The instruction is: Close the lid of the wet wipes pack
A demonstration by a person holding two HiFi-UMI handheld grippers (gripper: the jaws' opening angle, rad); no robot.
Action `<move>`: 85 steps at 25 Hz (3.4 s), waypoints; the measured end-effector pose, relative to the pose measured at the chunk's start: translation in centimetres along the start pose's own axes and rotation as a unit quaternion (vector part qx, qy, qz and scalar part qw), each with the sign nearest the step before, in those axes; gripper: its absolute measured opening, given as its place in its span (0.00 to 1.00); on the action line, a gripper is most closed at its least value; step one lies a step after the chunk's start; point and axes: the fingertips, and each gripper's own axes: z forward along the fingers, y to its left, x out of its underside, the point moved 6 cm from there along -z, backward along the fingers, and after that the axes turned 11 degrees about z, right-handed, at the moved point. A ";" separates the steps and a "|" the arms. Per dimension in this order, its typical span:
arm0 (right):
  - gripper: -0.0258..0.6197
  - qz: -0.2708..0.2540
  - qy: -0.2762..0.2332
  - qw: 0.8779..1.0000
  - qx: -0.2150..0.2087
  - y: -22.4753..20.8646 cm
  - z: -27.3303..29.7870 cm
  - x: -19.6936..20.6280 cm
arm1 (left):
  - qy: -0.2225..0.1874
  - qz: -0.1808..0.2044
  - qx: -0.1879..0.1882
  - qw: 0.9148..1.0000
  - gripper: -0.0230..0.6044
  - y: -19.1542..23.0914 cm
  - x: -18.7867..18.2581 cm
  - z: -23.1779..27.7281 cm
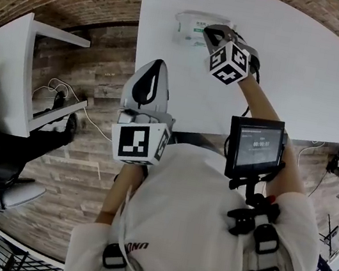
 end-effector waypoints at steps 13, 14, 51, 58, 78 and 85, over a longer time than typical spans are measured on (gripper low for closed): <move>0.05 0.012 -0.010 1.000 0.014 -0.5 -0.2 0.3 | -0.005 0.008 -0.001 1.000 0.04 -0.1 -0.2 0.0; 0.05 0.010 -0.009 1.000 0.016 -0.6 -0.2 0.3 | -0.005 0.008 -0.001 1.000 0.04 -0.1 -0.2 0.0; 0.05 0.116 -0.254 0.951 0.130 4.4 -21.9 -8.3 | -0.089 0.063 0.063 0.992 0.04 -5.0 -4.4 -0.6; 0.05 0.151 -0.244 0.949 0.127 4.5 -21.8 -8.0 | -0.089 0.072 0.062 0.992 0.04 -4.9 -4.6 -0.2; 0.05 0.119 -0.237 0.954 0.137 4.6 -22.0 -8.6 | -0.092 0.072 0.056 0.992 0.04 -4.4 -5.1 -0.7; 0.05 0.117 -0.237 0.955 0.133 4.6 -21.8 -8.7 | -0.092 0.072 0.056 0.992 0.04 -4.4 -5.1 -0.7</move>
